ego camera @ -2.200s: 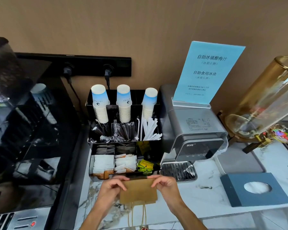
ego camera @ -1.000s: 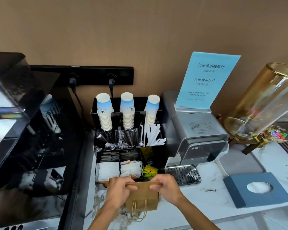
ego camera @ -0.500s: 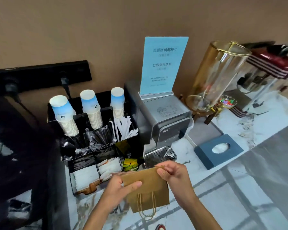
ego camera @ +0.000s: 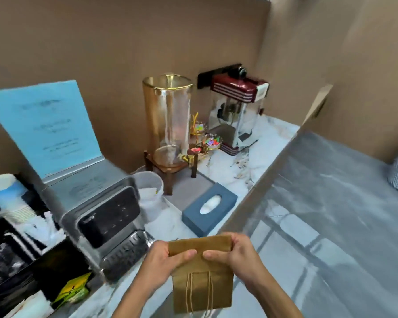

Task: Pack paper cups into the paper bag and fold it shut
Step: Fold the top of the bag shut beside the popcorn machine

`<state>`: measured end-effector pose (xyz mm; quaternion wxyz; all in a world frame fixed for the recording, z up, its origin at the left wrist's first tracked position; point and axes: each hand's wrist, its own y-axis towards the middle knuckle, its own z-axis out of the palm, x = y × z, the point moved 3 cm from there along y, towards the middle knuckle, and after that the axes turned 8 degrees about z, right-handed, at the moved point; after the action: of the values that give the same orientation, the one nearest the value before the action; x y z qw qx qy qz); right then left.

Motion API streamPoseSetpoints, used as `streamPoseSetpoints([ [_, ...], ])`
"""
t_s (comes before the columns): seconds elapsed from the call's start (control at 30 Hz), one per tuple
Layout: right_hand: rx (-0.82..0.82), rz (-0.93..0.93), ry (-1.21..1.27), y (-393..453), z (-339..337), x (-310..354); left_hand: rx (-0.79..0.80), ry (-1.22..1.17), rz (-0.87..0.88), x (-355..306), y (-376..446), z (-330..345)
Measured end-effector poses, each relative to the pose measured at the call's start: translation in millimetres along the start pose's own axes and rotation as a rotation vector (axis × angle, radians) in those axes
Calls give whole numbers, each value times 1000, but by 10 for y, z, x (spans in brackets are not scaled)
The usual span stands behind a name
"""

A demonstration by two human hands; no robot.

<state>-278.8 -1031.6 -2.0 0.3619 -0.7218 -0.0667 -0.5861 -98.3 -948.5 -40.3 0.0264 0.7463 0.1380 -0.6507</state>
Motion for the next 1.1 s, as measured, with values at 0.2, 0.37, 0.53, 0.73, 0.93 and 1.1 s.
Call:
streamPoseSetpoints([
  [0.2,-58,-94,24,192,-1298,83,144,24,62,-494,845,1010],
  [0.37,-47,-152,83,455,-2103,259,190,-33,72,-763,1495,1542],
  [0.53,-95,-159,68,893,-2808,418,251,-43,125,-973,2248,1963],
  [0.73,-151,-168,56,1621,-3637,682,251,-79,170,-1137,3316,2418],
  [0.93,-179,-161,18,2621,-4522,1192,235,-80,163,-1436,4646,2785],
  [1.1,-161,-154,-10,3359,-5166,1674,211,-121,155,-1655,5675,2999],
])
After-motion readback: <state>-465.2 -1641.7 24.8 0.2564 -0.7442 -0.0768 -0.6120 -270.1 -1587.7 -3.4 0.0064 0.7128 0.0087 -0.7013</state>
